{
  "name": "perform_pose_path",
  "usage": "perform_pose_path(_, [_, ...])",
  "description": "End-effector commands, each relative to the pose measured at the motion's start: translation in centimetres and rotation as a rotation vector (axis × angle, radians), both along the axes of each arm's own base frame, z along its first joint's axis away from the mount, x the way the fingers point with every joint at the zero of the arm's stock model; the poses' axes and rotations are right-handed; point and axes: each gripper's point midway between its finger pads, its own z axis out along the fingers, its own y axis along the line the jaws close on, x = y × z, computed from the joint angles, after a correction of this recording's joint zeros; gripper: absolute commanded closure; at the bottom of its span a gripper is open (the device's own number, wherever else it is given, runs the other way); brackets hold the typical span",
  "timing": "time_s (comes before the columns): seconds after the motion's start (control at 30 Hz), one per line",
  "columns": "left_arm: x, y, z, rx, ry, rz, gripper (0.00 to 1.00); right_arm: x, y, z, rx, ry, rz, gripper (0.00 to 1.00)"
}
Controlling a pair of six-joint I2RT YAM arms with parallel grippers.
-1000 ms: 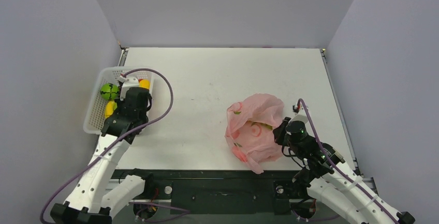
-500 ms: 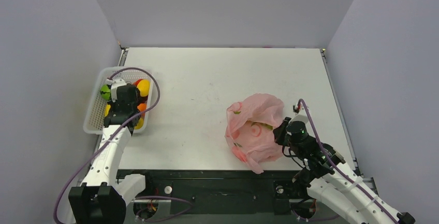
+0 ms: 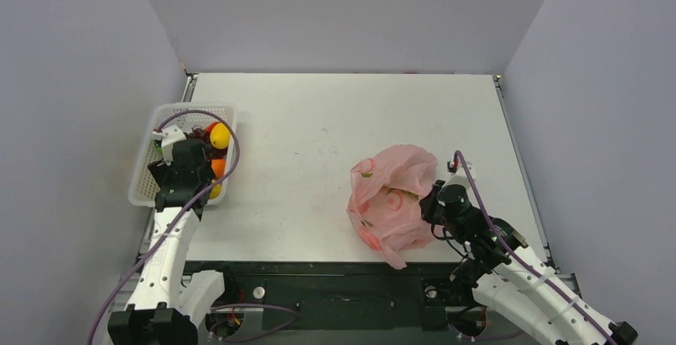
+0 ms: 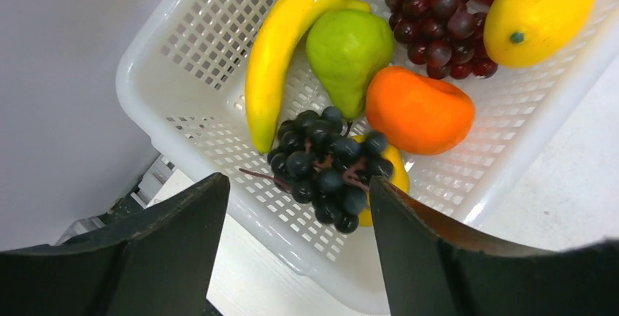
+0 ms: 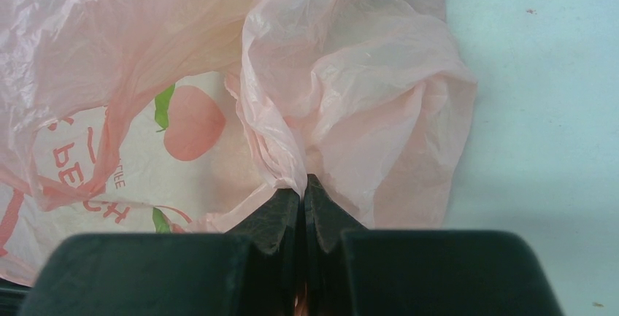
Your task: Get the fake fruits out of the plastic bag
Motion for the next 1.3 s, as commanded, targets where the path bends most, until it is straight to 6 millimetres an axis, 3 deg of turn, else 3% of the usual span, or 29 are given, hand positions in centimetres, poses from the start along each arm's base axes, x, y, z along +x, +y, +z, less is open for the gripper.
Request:
perform_pose_path(0.0, [0.5, -0.4, 3.4, -0.024, -0.156, -0.019, 0.20, 1.2, 0.7, 2.5, 0.050, -0.071, -0.004, 1.00])
perform_pose_path(0.07, [0.5, -1.1, 4.4, -0.056, -0.198, -0.045, 0.14, 1.4, 0.8, 3.0, 0.056, -0.083, -0.004, 1.00])
perform_pose_path(0.2, [0.7, -4.1, 6.0, -0.175, -0.262, -0.173, 0.12, 2.1, 1.0, 4.5, 0.063, -0.121, -0.011, 1.00])
perform_pose_path(0.37, [1.2, -11.8, 7.0, -0.496, -0.327, -0.464, 0.17, 3.4, 2.3, 6.5, 0.085, -0.151, 0.015, 1.00])
perform_pose_path(0.47, [1.0, -16.3, 7.3, -0.733, -0.376, -0.594, 0.21, 4.0, 4.3, 7.0, 0.117, -0.148, 0.084, 1.00])
perform_pose_path(0.6, [-0.9, -23.0, 9.4, -0.998, -0.446, -0.835, 0.23, 4.1, 7.9, 7.7, 0.168, -0.132, 0.253, 1.00])
perform_pose_path(0.67, [-2.1, -25.2, 10.9, -1.010, -0.491, -0.930, 0.23, 3.6, 9.6, 7.9, 0.191, -0.121, 0.344, 1.00])
perform_pose_path(0.8, [-4.4, -29.1, 12.8, -1.002, -0.533, -1.076, 0.22, 1.5, 12.7, 8.5, 0.228, -0.131, 0.546, 1.00])
perform_pose_path(0.93, [-5.8, -32.7, 12.5, -1.013, -0.504, -1.187, 0.23, -3.8, 16.7, 9.1, 0.192, -0.119, 0.824, 1.00])
perform_pose_path(1.0, [-6.4, -34.4, 12.7, -1.020, -0.509, -1.241, 0.24, -5.5, 17.2, 8.3, 0.165, -0.089, 0.883, 1.00])
perform_pose_path(1.1, [-7.7, -37.2, 12.6, -1.033, -0.482, -1.329, 0.25, -4.9, 15.1, 6.2, 0.094, -0.052, 0.758, 1.00])
perform_pose_path(1.13, [-7.5, -38.0, 11.8, -1.022, -0.453, -1.325, 0.25, -4.4, 13.9, 4.8, 0.056, -0.025, 0.687, 1.00])
perform_pose_path(1.23, [-8.3, -40.2, 10.5, -0.967, -0.370, -1.378, 0.25, -4.1, 11.4, 3.3, 0.012, -0.010, 0.581, 1.00])
perform_pose_path(1.27, [-8.1, -41.0, 9.3, -0.940, -0.320, -1.376, 0.26, -4.2, 10.6, 2.6, -0.005, 0.008, 0.544, 1.00])
